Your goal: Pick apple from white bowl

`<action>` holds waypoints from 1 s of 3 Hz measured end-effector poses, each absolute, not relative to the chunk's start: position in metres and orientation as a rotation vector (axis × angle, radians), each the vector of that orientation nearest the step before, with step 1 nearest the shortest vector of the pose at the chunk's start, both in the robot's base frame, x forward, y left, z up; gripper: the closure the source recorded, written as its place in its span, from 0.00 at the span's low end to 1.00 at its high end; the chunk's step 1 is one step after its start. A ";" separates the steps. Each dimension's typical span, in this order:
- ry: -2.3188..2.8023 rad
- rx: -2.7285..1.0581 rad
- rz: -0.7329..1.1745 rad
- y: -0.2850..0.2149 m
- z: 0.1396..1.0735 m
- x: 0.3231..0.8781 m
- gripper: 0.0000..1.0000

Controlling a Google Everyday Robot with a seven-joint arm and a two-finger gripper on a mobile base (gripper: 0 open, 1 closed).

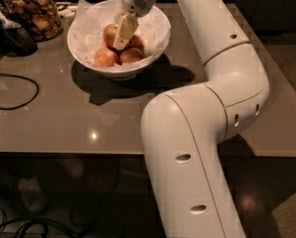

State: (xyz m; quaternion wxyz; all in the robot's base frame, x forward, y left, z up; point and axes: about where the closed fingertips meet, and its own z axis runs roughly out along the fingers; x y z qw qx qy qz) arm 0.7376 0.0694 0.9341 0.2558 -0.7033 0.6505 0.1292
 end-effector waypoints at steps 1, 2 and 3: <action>1.776 -1.913 0.366 0.071 0.929 0.737 0.31; 1.789 -1.905 0.360 0.070 0.928 0.738 0.49; 1.790 -1.905 0.360 0.070 0.928 0.738 0.72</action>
Offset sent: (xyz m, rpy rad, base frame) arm -0.0147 -0.0167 -0.0050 -0.0556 0.0688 -0.0024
